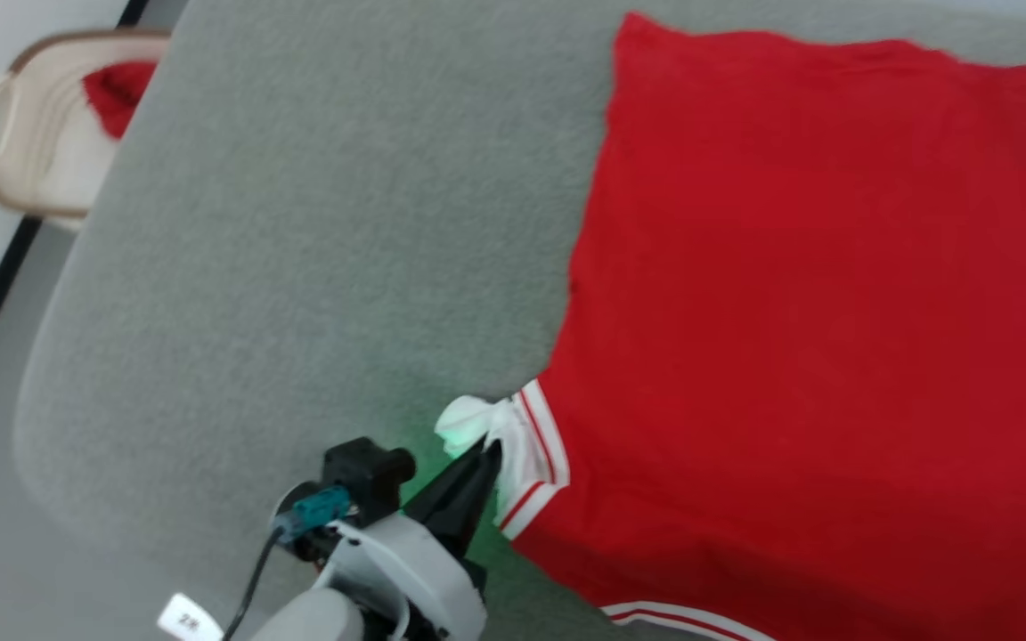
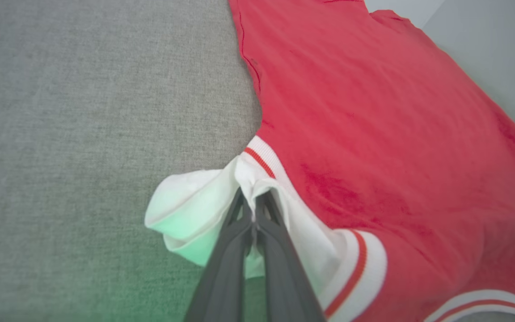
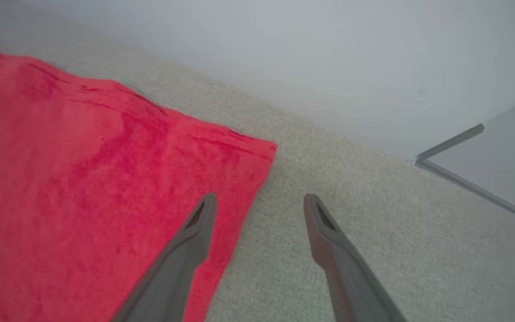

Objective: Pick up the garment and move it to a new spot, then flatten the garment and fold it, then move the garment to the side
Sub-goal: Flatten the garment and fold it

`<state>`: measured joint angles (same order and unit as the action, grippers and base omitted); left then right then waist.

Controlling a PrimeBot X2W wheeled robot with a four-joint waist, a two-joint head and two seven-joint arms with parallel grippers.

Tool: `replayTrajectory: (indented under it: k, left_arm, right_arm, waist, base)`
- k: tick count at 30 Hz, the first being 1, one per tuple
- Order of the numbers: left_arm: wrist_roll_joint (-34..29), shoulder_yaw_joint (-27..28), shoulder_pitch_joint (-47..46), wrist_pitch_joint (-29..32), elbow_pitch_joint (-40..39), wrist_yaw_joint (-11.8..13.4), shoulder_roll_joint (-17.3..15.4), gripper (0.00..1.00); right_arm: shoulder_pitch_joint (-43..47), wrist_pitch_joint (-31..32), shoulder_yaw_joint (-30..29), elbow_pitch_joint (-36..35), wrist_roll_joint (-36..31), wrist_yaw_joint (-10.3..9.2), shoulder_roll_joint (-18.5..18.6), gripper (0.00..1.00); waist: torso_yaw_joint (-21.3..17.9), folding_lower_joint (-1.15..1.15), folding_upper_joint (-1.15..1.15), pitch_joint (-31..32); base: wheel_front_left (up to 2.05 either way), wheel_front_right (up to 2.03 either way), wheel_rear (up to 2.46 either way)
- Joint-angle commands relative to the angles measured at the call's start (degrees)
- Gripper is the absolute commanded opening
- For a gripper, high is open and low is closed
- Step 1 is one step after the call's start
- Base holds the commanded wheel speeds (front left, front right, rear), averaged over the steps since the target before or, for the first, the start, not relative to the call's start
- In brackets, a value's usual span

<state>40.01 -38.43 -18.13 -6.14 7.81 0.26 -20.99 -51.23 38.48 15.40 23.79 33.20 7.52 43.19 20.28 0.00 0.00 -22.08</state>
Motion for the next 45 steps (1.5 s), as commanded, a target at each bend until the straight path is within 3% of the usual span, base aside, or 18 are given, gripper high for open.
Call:
replayTrajectory:
  k: [1,9,16,17,18,24,33,39,45]
  left_arm:
    - [-0.2,-0.5,-1.3,-0.6,0.9,-0.9,0.9,0.0]
    - [-0.5,-2.1,-4.1,-2.5,5.1,-3.4,3.9,0.0]
    - [-0.1,-2.9,-5.1,-3.8,7.9,-4.5,5.1,0.0]
    - [0.0,-2.9,-5.2,-3.9,8.2,-4.5,5.2,0.0]
    - [0.1,-2.8,-5.3,-4.0,8.5,-4.6,5.2,0.0]
    - [0.5,-2.6,-5.6,-4.7,10.4,-4.8,5.1,0.0]
    - [0.9,-1.8,-5.6,-5.4,12.0,-4.8,3.8,0.0]
    - [1.3,-0.8,-4.5,-5.5,12.4,-4.0,2.0,0.0]
    - [2.0,-0.1,-2.9,-5.0,11.3,-3.0,0.0,0.0]
  right_arm:
    - [-2.7,1.1,0.6,3.1,0.4,-0.06,0.2,1.0]
    - [-9.4,5.3,0.9,15.6,-1.6,-0.06,-0.2,1.0]
    - [-10.4,13.4,-0.6,26.5,-4.4,-0.07,-2.2,1.0]
    - [-10.4,14.9,-1.0,27.8,-4.9,-0.06,-2.9,0.45]
    - [-10.4,16.3,-1.0,28.7,-5.5,-0.06,-3.5,0.0]
    - [-11.9,18.4,-3.3,30.5,-8.5,-0.05,-5.0,0.0]
    - [-12.8,16.3,-3.4,26.2,-8.4,-0.02,-7.7,0.0]
    - [-10.0,15.4,1.6,17.9,-3.0,-0.02,-8.0,0.0]
    - [-3.7,13.6,6.5,7.3,4.1,-0.03,-4.3,0.0]
  waist:
    - [5.3,0.0,0.0,-5.1]
    - [8.6,0.0,0.0,-8.4]
    - [9.9,0.0,0.0,-9.6]
    - [9.8,0.0,0.0,-9.6]
    - [9.8,0.0,0.0,-9.6]
    - [8.7,0.0,0.0,-8.9]
    - [5.0,0.0,0.0,-5.4]
    - [0.7,0.0,0.0,-1.4]
    - [-3.6,0.0,0.0,2.7]
  base:
    - [0.0,0.0,0.0]
    - [0.0,0.0,0.0]
    - [0.0,0.0,0.0]
    - [0.0,0.0,0.0]
    - [0.0,0.0,0.0]
    - [0.0,0.0,0.0]
    - [0.0,0.0,0.0]
    - [0.0,0.0,0.0]
    - [0.0,0.0,0.0]
